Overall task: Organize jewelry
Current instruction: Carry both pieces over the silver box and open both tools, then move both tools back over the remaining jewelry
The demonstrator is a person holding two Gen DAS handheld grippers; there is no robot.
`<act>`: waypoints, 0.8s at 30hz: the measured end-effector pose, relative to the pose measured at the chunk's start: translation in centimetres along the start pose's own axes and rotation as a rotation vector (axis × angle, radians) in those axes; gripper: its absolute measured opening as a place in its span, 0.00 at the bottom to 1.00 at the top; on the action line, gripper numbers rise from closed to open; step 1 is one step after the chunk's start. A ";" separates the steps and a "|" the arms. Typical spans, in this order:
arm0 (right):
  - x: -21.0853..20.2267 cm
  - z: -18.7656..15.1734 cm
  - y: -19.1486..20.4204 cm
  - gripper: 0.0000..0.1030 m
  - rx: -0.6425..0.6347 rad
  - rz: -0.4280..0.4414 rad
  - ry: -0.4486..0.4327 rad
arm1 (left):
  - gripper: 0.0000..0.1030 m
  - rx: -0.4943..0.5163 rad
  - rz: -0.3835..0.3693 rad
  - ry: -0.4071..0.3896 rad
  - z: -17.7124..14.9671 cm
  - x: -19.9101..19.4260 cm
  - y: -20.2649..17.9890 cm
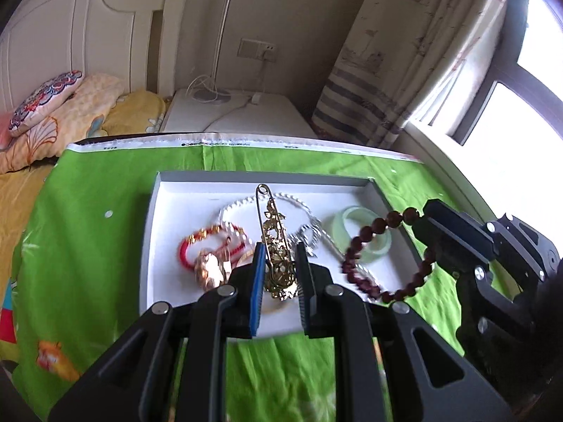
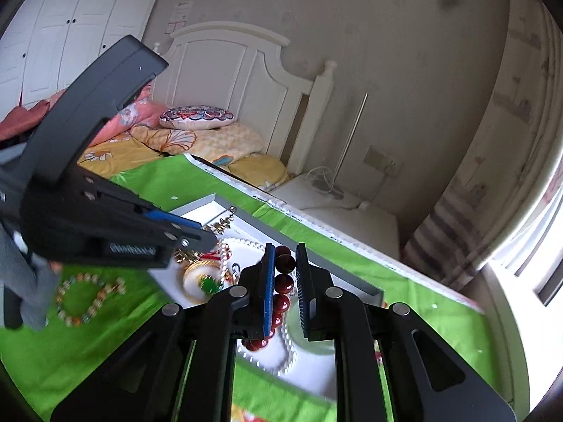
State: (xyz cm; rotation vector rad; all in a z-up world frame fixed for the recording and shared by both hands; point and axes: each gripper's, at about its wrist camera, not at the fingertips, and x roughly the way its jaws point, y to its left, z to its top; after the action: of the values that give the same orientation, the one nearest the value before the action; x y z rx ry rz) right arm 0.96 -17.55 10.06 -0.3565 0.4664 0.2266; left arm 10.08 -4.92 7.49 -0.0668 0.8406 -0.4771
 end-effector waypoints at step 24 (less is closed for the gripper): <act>-8.7 -11.0 -3.4 0.60 0.232 0.094 0.086 | 0.96 -0.184 0.207 -0.155 -9.5 -9.9 6.4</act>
State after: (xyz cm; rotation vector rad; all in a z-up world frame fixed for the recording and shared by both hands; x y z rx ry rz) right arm -9.99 -25.98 6.01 -0.1178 0.5889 0.2460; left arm -0.03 6.29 6.47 -0.1821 0.7284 -0.1964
